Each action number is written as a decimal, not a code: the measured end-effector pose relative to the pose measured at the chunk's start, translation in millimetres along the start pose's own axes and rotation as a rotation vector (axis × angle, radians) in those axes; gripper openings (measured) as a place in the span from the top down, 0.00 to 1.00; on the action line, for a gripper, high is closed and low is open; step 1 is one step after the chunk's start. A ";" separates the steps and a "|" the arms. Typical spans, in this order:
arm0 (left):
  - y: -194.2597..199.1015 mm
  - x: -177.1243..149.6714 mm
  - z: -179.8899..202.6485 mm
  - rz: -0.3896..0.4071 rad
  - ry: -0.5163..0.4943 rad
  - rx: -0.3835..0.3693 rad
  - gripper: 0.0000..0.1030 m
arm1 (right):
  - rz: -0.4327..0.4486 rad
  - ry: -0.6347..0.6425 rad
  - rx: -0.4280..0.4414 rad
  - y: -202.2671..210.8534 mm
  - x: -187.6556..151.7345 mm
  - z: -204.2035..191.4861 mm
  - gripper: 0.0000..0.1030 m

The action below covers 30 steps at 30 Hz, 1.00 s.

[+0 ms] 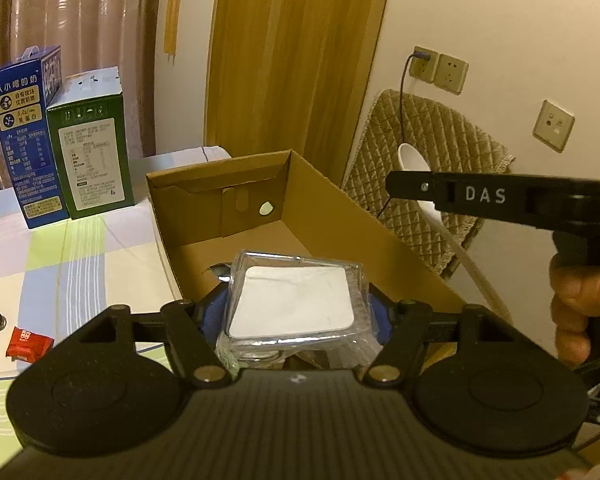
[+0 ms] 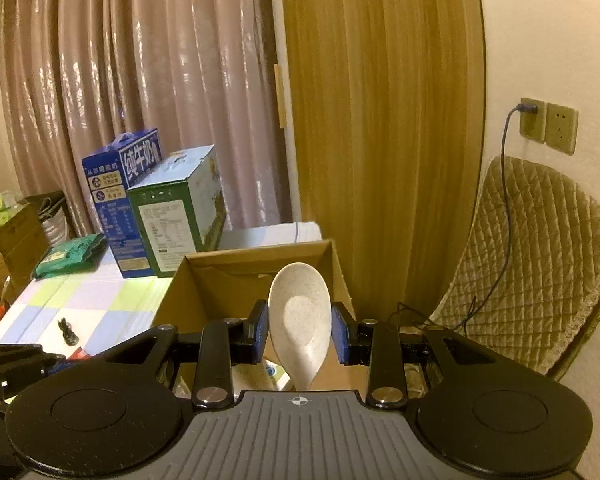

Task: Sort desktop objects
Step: 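Open both tools to drop the clear case and spoon into the box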

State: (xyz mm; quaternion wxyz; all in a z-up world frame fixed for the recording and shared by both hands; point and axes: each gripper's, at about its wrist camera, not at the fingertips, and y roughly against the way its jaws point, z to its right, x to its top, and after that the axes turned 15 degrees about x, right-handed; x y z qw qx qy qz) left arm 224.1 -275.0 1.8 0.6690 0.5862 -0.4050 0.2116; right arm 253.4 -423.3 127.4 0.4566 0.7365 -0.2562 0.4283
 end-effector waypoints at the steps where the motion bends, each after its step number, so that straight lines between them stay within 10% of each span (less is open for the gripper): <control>1: -3.4 -0.5 0.0 -0.002 -0.001 0.008 0.34 | -0.002 -0.001 0.000 -1.4 -0.4 0.3 0.71; 19: 10.3 -9.3 -29.0 0.007 0.044 0.036 0.29 | -0.043 0.041 0.052 -31.2 -0.4 -4.2 0.70; 22: 12.5 -9.7 -32.2 0.007 0.049 0.038 0.29 | -0.029 0.071 0.027 -34.9 5.0 -7.0 0.37; 30: 22.6 -17.1 -46.0 0.009 0.078 0.064 0.25 | 0.006 0.008 0.017 -13.9 0.4 -3.5 0.35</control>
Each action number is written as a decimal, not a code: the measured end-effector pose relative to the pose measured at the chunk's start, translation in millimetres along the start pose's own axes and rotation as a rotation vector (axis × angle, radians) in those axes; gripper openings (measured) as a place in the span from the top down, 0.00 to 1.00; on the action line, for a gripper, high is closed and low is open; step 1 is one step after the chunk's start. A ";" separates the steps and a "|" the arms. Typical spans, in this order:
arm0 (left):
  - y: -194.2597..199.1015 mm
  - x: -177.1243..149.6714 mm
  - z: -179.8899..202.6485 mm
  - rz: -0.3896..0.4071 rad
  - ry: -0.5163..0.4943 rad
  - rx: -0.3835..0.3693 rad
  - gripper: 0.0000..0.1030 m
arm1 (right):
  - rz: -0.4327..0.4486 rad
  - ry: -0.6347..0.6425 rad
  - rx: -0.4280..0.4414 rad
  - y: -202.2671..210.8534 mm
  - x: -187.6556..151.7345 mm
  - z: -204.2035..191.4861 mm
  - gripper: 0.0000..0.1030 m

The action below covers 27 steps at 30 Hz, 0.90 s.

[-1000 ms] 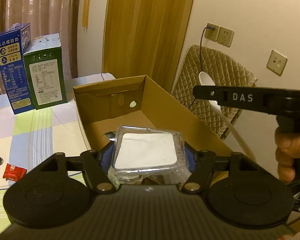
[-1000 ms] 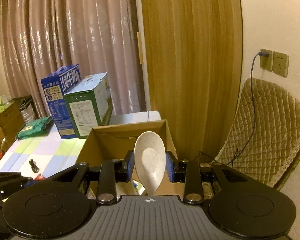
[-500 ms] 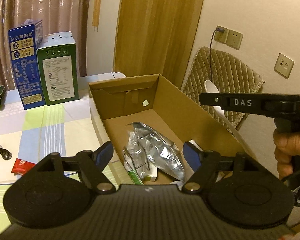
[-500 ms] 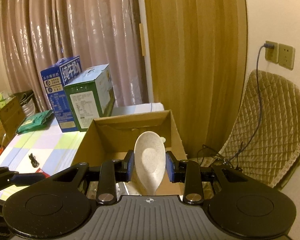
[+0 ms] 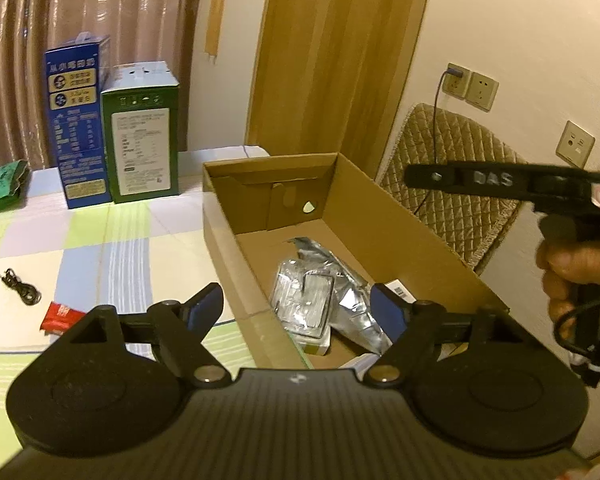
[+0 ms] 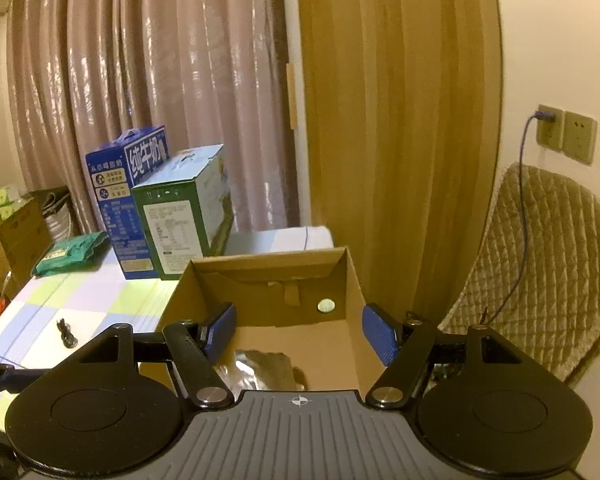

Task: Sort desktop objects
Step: 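Open both tools to drop the clear case and spoon into the box, then withdraw both open tools back over the table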

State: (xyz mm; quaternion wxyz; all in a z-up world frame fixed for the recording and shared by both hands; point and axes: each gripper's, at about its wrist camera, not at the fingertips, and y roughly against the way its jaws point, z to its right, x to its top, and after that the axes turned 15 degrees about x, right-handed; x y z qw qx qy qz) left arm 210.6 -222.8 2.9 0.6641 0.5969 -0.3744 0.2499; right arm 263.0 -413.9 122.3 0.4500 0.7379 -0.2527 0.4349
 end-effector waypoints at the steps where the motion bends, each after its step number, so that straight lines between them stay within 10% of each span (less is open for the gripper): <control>1: 2.3 -1.3 -2.1 0.001 0.003 0.005 0.25 | 0.004 -0.018 0.001 5.6 -3.3 1.0 0.34; 13: 40.6 -17.9 -37.6 0.002 0.055 0.076 0.15 | -0.049 -0.131 0.058 49.9 -36.0 -32.5 0.02; 27: 101.1 -63.1 -98.7 -0.041 0.134 0.225 0.04 | -0.189 -0.058 0.249 51.1 -71.1 -132.7 0.02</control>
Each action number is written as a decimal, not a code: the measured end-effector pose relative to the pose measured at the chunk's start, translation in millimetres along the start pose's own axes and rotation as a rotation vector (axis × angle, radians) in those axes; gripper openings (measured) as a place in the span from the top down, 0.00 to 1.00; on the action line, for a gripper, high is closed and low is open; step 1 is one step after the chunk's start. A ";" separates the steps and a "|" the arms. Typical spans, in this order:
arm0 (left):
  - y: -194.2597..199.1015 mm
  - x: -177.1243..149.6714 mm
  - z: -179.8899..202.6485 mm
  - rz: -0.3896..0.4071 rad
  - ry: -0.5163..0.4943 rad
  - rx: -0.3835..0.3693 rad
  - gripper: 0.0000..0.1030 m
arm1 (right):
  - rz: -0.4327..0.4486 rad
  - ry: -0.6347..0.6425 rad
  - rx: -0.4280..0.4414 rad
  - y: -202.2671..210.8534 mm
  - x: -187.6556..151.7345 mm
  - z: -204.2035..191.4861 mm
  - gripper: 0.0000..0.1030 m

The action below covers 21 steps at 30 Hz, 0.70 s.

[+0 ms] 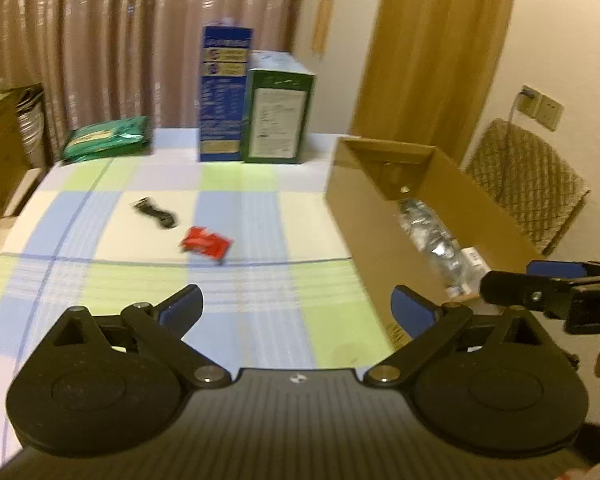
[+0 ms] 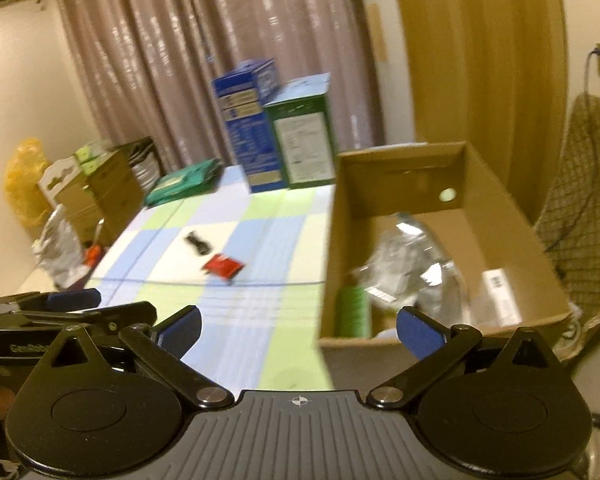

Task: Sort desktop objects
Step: 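Withdraw both open tools back over the table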

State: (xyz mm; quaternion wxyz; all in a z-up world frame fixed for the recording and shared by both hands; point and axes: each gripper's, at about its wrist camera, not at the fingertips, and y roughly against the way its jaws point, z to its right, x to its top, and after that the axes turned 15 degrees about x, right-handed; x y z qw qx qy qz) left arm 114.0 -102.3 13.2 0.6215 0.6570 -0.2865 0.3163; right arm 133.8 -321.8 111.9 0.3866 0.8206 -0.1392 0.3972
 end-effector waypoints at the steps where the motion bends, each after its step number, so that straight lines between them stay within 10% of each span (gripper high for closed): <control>1: 2.3 -3.4 -6.5 -0.004 0.005 0.011 0.04 | -0.006 0.005 0.007 -2.0 -2.1 -4.7 0.02; 21: 20.4 -5.5 -81.4 -0.005 0.010 0.132 0.02 | -0.065 0.125 0.073 -32.4 -4.6 -60.8 0.02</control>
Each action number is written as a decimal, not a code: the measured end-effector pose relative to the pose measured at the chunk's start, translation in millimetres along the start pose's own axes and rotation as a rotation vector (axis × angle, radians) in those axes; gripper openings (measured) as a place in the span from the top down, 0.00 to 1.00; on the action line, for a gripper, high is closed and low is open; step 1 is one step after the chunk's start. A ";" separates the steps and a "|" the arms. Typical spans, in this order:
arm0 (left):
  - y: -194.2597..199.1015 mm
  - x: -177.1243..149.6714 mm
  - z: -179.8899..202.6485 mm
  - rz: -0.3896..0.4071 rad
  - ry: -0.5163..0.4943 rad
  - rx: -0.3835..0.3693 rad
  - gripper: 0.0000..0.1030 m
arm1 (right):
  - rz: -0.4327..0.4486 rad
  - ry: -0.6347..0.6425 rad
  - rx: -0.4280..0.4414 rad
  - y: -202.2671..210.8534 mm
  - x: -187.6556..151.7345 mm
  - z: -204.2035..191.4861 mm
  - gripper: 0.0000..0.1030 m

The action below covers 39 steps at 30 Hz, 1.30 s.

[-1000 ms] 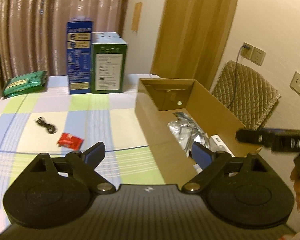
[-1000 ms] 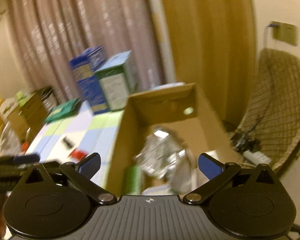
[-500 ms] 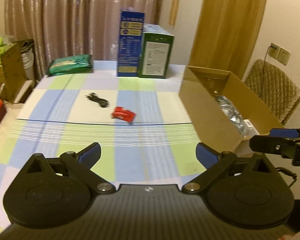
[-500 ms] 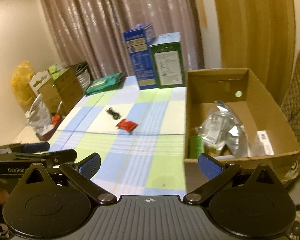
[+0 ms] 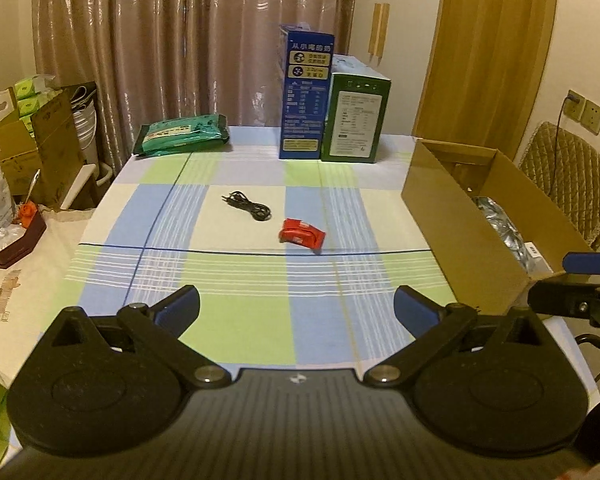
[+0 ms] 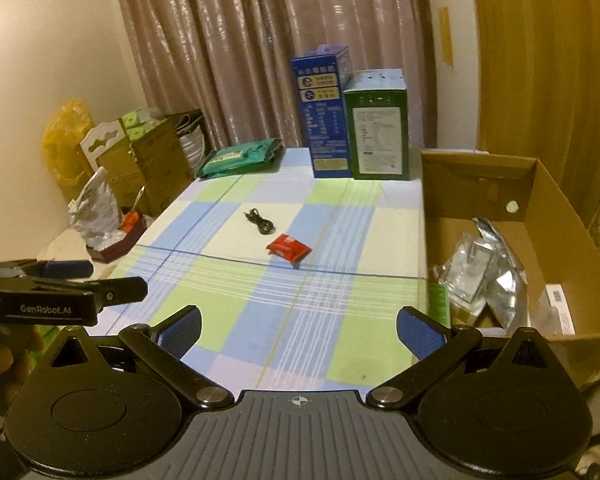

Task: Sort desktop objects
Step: 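Withdraw both open tools back over the table, then move left tool to the black cable while right tool approaches the red packet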

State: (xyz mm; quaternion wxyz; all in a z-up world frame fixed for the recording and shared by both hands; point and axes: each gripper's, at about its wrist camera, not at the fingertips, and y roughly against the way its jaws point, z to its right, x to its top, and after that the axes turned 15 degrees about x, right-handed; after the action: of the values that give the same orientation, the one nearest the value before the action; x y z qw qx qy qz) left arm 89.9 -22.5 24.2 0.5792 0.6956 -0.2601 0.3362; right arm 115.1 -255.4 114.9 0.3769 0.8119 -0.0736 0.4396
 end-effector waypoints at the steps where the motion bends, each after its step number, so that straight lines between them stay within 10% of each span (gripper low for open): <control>1: -1.4 0.6 -2.4 -0.002 -0.001 0.002 0.02 | 0.001 0.012 0.002 -1.7 0.7 -2.2 0.02; 23: -86.4 36.6 -39.9 0.000 -0.164 -0.047 0.02 | -0.105 0.315 0.011 -124.0 41.2 -4.1 0.02; 39: -187.4 61.9 -26.8 0.190 -0.757 -0.280 0.02 | -0.401 0.648 0.172 -251.7 65.7 34.7 0.03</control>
State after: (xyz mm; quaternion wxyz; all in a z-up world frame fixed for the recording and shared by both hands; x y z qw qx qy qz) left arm 265.8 41.8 -43.7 0.4982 0.6574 -0.5610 0.0700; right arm 291.1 -87.5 16.2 0.3897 0.6578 0.2463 0.5957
